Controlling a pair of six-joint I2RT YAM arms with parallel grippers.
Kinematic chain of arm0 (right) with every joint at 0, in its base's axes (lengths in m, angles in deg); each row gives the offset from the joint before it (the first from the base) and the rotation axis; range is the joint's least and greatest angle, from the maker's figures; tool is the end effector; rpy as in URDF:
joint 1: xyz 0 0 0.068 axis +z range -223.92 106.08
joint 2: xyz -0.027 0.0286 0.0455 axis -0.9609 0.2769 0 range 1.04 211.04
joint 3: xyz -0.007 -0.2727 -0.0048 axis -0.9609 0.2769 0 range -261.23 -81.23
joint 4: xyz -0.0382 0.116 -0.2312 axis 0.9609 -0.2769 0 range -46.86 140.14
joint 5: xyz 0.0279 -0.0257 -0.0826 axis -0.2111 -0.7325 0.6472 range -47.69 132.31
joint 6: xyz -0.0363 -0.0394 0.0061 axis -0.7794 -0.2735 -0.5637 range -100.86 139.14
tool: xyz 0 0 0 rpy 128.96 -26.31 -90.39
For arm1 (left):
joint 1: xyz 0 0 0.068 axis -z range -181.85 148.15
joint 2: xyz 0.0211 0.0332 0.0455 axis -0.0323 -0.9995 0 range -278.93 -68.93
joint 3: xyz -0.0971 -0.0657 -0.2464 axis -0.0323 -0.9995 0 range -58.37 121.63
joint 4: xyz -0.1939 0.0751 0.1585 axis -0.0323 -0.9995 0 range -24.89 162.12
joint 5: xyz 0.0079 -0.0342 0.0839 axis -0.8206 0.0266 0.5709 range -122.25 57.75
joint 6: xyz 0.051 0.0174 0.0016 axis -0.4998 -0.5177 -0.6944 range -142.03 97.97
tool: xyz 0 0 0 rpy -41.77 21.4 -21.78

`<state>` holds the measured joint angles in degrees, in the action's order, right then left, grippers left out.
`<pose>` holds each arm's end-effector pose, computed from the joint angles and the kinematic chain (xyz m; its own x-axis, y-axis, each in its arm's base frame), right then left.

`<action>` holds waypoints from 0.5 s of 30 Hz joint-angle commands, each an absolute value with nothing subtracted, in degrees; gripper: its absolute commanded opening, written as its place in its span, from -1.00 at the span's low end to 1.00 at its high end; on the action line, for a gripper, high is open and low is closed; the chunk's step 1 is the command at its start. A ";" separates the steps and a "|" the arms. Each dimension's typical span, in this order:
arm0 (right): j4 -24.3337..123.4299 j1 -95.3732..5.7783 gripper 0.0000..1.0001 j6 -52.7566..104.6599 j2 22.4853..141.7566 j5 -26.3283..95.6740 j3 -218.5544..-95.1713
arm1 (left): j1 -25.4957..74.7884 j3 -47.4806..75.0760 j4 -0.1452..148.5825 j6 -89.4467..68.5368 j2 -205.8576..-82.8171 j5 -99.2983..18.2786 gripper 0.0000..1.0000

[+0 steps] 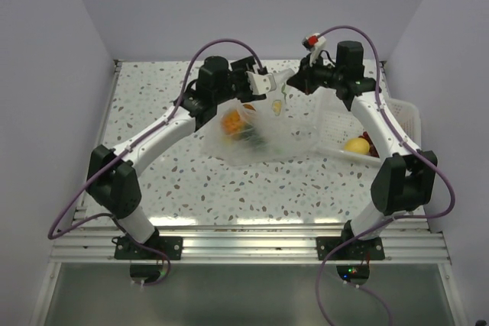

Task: Place the fake fruits into the plastic bag and tie a complex knot
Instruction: Pick up the fake fruit from the bin.

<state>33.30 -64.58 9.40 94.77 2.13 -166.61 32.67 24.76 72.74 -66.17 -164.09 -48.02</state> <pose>0.3711 0.0843 0.3577 -0.2956 -0.1795 -0.9383 -0.7612 0.6378 0.1177 0.3258 -0.2358 0.3628 0.4157 0.5274 -0.7410 0.6624 0.3827 0.6440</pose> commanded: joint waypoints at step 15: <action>9.42 -77.58 0.63 -3.69 88.85 -3.56 -173.42 | 30.75 33.48 67.54 -52.98 -170.09 -45.61 -0.81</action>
<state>22.09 -70.59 3.06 93.44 -1.04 -168.78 30.79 30.77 67.21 -57.30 -170.82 -45.46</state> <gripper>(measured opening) 0.805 0.110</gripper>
